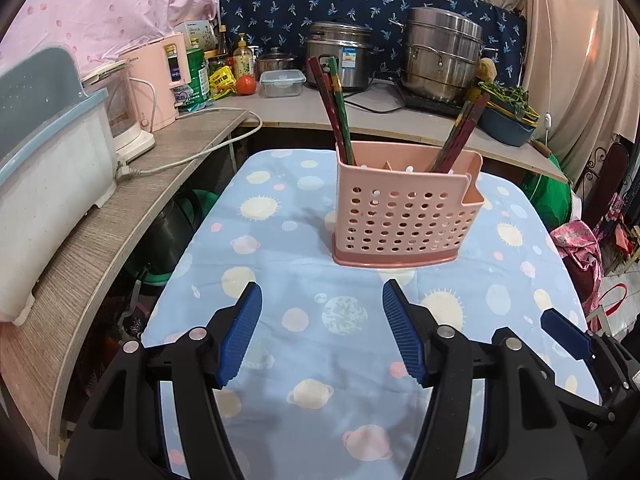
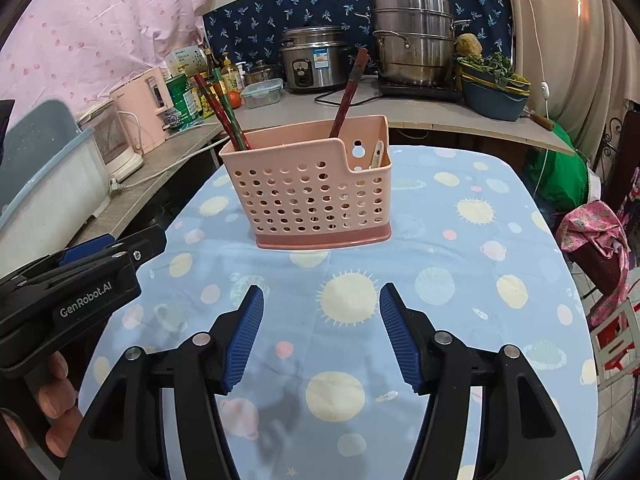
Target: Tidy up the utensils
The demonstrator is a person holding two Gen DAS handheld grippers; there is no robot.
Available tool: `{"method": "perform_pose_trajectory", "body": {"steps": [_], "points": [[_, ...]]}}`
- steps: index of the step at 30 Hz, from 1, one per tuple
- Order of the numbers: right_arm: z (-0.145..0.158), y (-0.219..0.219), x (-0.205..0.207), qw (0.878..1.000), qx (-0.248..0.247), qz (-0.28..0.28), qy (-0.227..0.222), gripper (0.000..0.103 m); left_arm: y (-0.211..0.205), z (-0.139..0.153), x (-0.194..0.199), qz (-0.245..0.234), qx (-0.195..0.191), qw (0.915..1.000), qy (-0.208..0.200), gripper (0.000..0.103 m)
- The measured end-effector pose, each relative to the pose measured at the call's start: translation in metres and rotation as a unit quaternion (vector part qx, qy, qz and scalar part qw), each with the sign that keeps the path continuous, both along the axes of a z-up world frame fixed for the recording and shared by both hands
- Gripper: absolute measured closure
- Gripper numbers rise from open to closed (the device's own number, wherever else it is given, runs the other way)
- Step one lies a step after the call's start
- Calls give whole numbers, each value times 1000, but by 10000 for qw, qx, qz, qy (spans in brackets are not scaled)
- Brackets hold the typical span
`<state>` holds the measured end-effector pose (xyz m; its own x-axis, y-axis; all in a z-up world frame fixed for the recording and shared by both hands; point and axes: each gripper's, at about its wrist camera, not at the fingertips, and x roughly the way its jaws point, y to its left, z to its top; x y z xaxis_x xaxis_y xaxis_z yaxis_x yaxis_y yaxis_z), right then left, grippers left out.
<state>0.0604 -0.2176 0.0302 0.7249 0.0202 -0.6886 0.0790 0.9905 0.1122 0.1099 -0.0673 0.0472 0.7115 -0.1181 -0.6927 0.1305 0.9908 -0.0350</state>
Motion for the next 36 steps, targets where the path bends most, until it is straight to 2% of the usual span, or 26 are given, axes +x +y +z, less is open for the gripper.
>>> {"method": "perform_pose_trajectory", "body": {"steps": [5,13,15,17,24,26,36], "points": [[0,5,-12,9998,-56,-205,-62,36,1,-8,-5,-85,-6,10000,51,35],[-2,5,-29,9987,-93,-497,-7,27,1,-13,-13,-249,64,9996,112,17],[-3,2,-33,9983,-43,-573,20,25,0,-14,-16,-279,74,9995,112,17],[-5,-1,-37,9983,19,-584,56,19,-1,-15,-19,-295,83,9994,133,15],[-8,-1,-47,9987,-116,-495,95,16,-1,-21,-31,-221,60,9995,201,9],[-8,1,-48,9989,-146,-428,124,6,0,-21,-33,-172,64,9996,205,8],[-10,11,-59,9990,-185,-390,115,7,10,-26,-45,8,170,9995,251,7]]}}
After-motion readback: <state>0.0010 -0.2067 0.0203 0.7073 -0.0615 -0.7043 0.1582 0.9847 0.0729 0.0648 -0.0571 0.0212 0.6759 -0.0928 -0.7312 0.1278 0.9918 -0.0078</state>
